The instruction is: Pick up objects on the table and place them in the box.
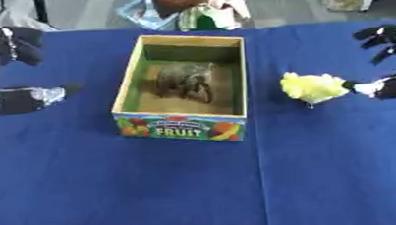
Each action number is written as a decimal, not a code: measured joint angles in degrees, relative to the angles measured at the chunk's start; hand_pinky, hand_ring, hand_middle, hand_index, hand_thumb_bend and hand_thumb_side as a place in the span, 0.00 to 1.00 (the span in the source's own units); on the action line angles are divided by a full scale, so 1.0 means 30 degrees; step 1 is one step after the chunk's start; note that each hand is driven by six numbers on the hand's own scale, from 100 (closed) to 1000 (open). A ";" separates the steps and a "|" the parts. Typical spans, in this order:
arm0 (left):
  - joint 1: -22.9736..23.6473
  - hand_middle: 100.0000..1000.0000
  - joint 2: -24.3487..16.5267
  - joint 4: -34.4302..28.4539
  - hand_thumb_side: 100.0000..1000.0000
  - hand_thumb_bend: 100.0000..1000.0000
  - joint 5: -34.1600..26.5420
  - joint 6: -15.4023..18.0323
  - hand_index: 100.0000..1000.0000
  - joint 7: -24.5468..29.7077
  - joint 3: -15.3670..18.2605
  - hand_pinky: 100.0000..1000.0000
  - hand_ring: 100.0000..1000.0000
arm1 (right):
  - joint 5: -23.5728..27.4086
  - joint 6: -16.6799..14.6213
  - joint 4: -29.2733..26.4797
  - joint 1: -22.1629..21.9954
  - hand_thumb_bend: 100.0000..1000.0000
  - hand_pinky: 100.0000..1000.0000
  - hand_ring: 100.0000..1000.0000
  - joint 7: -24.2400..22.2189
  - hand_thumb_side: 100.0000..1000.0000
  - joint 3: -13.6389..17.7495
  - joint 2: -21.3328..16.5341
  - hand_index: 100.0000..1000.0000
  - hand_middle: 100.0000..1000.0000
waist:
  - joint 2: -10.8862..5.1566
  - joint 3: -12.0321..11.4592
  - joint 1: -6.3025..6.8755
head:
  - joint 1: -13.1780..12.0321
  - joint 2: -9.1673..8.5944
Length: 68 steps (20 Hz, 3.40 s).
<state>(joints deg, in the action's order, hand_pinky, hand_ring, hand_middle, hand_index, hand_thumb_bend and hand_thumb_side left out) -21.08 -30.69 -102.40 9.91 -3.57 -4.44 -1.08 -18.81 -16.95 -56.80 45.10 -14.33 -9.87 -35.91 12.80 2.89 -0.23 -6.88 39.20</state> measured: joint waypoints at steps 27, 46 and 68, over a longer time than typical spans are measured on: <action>-0.0014 0.54 0.0385 -0.0095 0.06 0.79 -0.1436 0.0166 0.70 0.0311 0.0072 0.53 0.50 | -0.6948 -0.1624 0.6670 0.3005 0.42 0.58 0.71 0.1832 0.00 0.1876 0.3700 0.81 0.70 | 0.0197 -0.0652 0.0152 | 0.1484 0.0001; 0.0161 0.54 0.0491 -0.0087 0.06 0.79 -0.1436 0.0101 0.70 0.0399 0.0073 0.53 0.50 | -0.5108 -0.2236 0.3558 0.2069 0.30 0.48 0.56 0.3281 0.00 0.1129 0.3257 0.31 0.37 | 0.0136 -0.0398 0.0102 | 0.1241 0.0034; 0.0306 0.54 0.0496 -0.0216 0.05 0.79 -0.1464 0.0215 0.70 0.0608 0.0071 0.54 0.50 | -0.2674 -0.2102 -0.0934 0.3989 0.27 0.48 0.56 0.0951 0.00 -0.0490 0.4468 0.33 0.38 | -0.0245 -0.0887 0.0054 | 0.1525 0.0035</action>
<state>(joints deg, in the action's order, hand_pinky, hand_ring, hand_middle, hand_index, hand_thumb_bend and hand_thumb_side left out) -20.16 -29.20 -103.05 5.51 -2.93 -2.62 -0.87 -26.83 -23.26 -59.61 57.07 -11.48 -11.34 -22.50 12.06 0.23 -0.07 -2.30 39.30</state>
